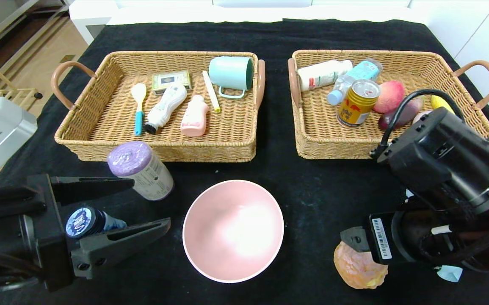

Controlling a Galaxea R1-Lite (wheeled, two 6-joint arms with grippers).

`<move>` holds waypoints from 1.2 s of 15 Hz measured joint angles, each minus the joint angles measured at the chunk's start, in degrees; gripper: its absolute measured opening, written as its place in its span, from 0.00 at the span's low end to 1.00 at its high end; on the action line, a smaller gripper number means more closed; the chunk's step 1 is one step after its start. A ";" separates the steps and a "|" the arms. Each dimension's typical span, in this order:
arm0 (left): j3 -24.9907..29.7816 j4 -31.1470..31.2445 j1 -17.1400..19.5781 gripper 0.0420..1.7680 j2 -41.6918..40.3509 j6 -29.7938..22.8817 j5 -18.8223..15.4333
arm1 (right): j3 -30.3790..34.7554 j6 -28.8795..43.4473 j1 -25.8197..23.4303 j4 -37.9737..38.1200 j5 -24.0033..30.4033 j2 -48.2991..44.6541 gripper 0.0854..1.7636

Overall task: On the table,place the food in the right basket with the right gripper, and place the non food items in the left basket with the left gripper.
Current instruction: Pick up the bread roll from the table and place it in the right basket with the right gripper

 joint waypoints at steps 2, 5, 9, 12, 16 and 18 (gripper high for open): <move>-0.02 0.00 0.00 0.97 0.09 0.04 0.00 | 0.33 0.40 0.37 0.11 1.79 0.65 0.96; -0.02 0.00 0.04 0.97 0.12 0.02 0.00 | 1.15 1.60 0.57 0.22 2.46 1.55 0.96; -0.02 0.00 0.06 0.97 0.15 0.04 0.00 | 1.56 2.21 0.78 0.20 2.57 3.23 0.97; 0.00 0.00 0.09 0.97 0.12 0.02 0.00 | 1.56 3.13 0.85 0.20 2.57 4.67 0.97; 0.02 0.00 0.09 0.97 0.17 0.06 0.41 | 1.67 3.22 0.83 0.29 2.68 5.49 0.97; 0.06 0.00 0.09 0.97 0.17 0.06 0.44 | 1.76 3.85 0.77 0.27 2.68 5.94 0.97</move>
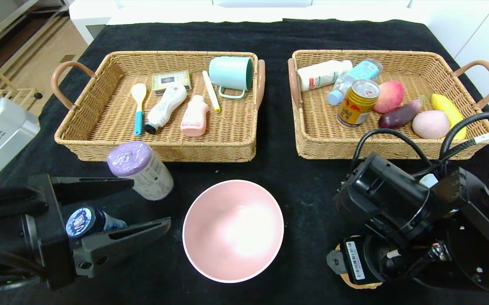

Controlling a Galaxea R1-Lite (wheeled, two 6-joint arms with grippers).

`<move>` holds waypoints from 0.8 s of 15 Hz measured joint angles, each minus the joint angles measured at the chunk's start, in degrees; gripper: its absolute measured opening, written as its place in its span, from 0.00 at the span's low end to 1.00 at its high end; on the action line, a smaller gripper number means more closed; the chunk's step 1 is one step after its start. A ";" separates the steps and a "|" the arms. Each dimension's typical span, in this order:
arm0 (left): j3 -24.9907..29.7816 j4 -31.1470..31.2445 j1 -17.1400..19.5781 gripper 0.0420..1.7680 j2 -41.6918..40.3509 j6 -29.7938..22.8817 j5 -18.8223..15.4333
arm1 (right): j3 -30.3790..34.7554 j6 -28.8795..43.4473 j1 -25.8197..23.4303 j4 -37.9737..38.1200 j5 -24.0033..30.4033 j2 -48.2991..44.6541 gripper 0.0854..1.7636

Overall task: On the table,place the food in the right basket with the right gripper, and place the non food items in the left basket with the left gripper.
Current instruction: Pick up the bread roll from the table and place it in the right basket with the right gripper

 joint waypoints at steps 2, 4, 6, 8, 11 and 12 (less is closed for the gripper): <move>0.00 0.02 0.00 0.97 0.02 0.00 0.00 | 0.02 0.48 0.00 0.00 -0.05 0.38 0.97; 0.00 0.02 0.00 0.97 0.02 0.05 0.00 | 0.15 0.52 0.00 0.02 -0.02 0.66 0.97; 0.00 0.02 0.00 0.97 0.05 0.11 -0.02 | 0.26 0.52 0.00 0.00 -0.02 0.90 0.97; 0.00 0.00 0.00 0.97 0.06 0.07 0.00 | 0.35 0.52 0.00 -0.07 0.00 1.23 0.97; 0.02 0.00 0.00 0.97 0.06 0.09 -0.02 | 0.45 0.78 0.00 -0.05 -0.09 1.84 0.97; 0.02 -0.05 0.00 0.97 0.06 0.09 0.00 | 0.48 0.83 0.00 -0.05 -0.09 1.95 0.97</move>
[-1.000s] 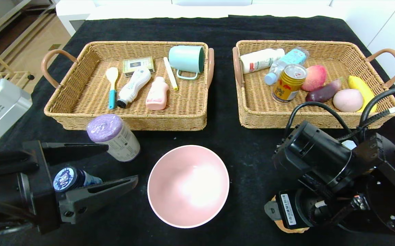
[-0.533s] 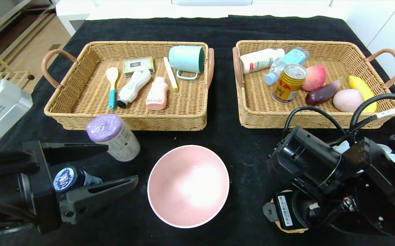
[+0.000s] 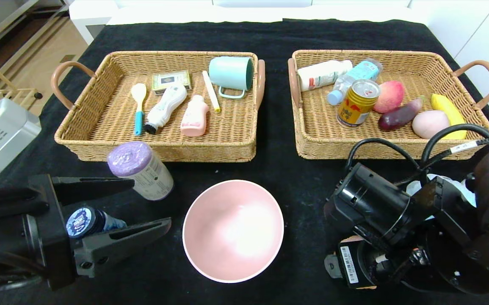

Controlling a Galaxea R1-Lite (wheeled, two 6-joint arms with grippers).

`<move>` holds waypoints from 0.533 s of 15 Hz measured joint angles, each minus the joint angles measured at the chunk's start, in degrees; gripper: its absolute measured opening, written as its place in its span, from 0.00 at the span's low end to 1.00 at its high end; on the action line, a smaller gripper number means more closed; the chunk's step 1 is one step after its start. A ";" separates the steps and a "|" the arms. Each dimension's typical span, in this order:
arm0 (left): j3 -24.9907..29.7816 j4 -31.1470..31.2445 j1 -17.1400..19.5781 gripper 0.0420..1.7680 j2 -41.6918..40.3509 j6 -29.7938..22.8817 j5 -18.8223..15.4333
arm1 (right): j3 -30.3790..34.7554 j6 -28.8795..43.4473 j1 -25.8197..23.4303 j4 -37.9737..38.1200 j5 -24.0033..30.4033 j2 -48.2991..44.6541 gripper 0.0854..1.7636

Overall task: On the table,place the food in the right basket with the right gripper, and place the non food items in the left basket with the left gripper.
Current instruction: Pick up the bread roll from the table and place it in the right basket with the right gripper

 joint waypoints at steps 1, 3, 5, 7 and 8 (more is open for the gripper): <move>0.00 0.02 0.00 0.97 0.00 0.00 0.00 | 0.00 0.00 0.00 -0.02 0.00 0.09 0.97; 0.05 0.02 0.00 0.97 0.02 0.02 0.00 | 0.05 0.02 0.00 -0.02 -0.02 0.24 0.97; 0.07 0.00 0.00 0.97 0.02 0.00 0.00 | 0.02 0.02 -0.02 -0.11 -0.02 0.37 0.97; 0.07 0.00 -0.02 0.97 0.02 0.02 0.00 | 0.00 0.16 -0.07 -0.06 0.00 0.63 0.97; 0.07 0.00 -0.02 0.97 0.00 0.02 0.00 | 0.00 0.57 -0.07 -0.11 0.00 0.77 0.97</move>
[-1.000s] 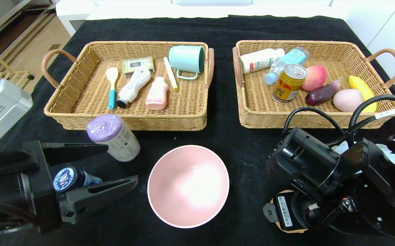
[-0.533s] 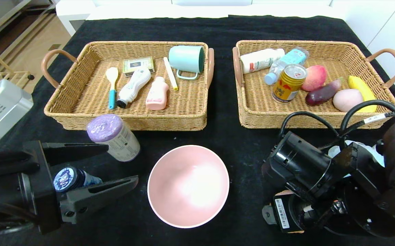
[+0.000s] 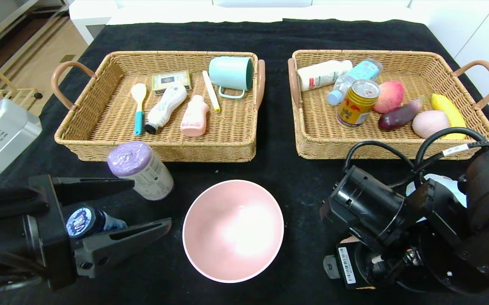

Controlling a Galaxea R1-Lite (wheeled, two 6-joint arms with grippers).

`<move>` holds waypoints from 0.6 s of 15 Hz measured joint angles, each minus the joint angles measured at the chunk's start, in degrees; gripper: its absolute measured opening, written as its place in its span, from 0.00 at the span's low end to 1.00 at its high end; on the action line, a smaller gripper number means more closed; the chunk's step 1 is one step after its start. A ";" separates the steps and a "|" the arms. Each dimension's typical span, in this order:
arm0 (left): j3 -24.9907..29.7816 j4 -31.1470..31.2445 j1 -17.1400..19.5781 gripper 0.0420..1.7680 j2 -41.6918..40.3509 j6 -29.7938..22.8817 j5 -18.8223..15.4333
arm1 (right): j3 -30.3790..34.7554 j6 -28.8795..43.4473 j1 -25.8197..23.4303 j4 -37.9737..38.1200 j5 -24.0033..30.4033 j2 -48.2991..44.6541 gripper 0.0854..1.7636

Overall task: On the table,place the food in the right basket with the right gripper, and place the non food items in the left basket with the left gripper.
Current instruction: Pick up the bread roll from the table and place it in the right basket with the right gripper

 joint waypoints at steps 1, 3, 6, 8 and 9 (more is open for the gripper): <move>0.01 -0.01 0.00 0.97 -0.01 -0.02 0.00 | 0.00 0.17 0.02 0.02 -0.02 0.12 0.84; 0.01 -0.01 0.00 0.97 -0.12 0.17 0.00 | -0.02 0.23 0.07 0.00 0.00 0.45 0.67; 0.01 -0.01 -0.05 0.97 -0.37 0.74 0.06 | 0.05 0.23 0.05 -0.17 -0.02 1.11 0.53; 0.01 0.00 -0.05 0.97 -0.37 0.77 0.09 | 0.05 0.26 0.07 -0.17 -0.09 1.41 0.48; 0.06 0.00 -0.05 0.97 -0.37 0.79 0.09 | 0.00 0.23 0.07 -0.15 -0.11 1.55 0.47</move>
